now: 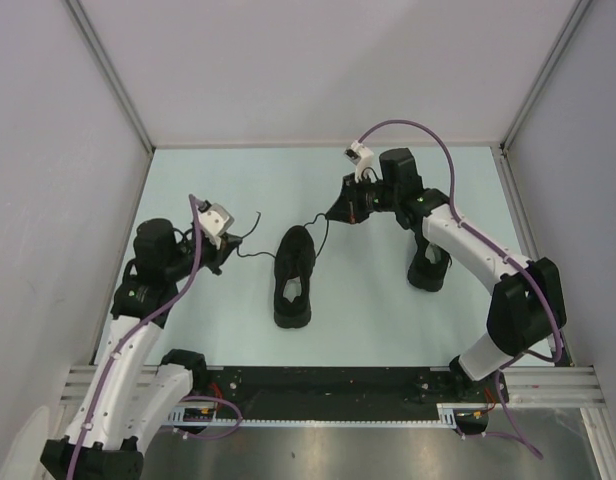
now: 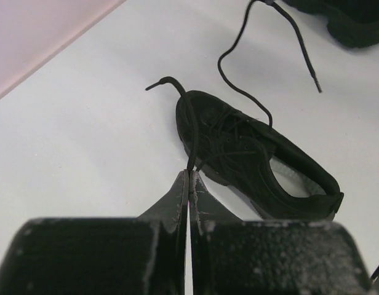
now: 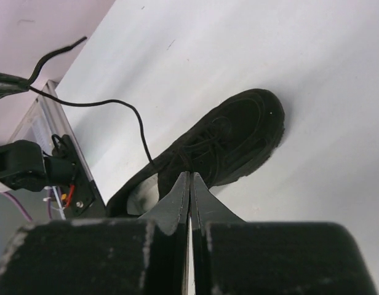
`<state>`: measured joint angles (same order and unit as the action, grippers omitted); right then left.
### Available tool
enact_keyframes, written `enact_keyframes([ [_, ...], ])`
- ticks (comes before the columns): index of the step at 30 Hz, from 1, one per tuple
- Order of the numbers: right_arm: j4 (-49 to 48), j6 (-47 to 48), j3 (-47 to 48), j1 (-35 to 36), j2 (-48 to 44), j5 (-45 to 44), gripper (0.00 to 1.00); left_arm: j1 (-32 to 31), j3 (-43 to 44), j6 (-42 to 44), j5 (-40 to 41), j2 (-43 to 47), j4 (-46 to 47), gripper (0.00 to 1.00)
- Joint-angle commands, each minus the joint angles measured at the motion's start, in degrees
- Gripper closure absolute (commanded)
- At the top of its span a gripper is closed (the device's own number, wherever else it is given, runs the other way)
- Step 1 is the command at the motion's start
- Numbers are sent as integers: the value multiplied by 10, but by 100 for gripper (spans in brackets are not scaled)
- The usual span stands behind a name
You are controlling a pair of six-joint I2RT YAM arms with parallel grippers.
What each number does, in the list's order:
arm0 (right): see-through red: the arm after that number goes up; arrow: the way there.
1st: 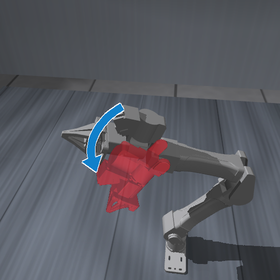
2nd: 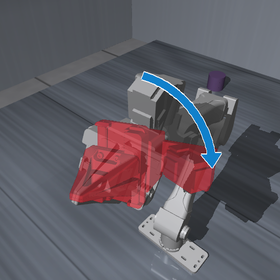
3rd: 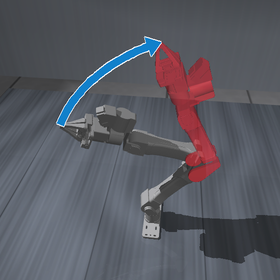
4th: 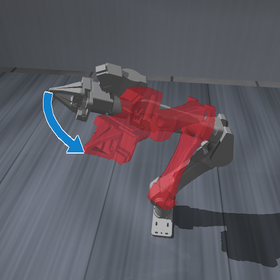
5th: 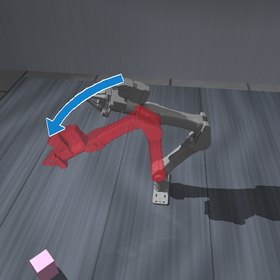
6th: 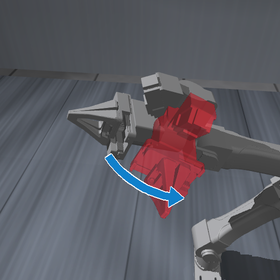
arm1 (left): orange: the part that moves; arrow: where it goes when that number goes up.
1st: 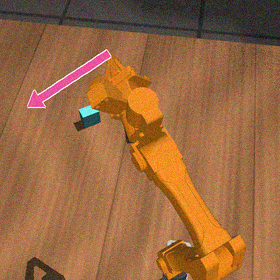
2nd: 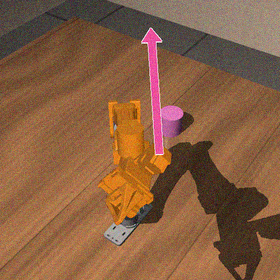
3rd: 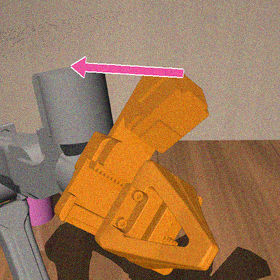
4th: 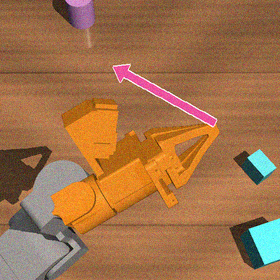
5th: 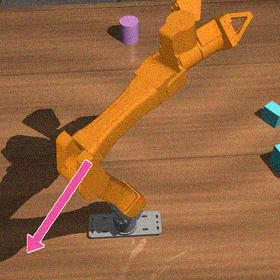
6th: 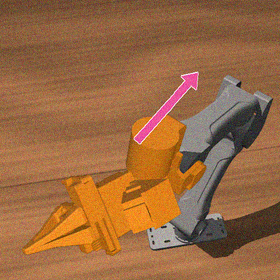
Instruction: Tie the shoes
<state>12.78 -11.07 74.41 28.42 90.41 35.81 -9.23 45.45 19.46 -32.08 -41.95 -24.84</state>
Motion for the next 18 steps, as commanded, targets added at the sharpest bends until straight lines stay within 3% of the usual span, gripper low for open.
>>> enact_keyframes([
  [1, -1, -31, 17, 1, 4, 24, 100, 3, 45, -40, 9, -3, 40, 100],
  [8, -6, -36, 17, 0, -3, 18, 100, 2, 108, -104, -48, -18, 81, 100],
  [12, -35, -64, 31, -2, 8, 17, 100, 2, 113, -88, -85, -4, 70, 100],
  [18, -119, -184, 64, 0, 66, 51, 100, 2, 97, -49, -147, 43, 11, 100],
])
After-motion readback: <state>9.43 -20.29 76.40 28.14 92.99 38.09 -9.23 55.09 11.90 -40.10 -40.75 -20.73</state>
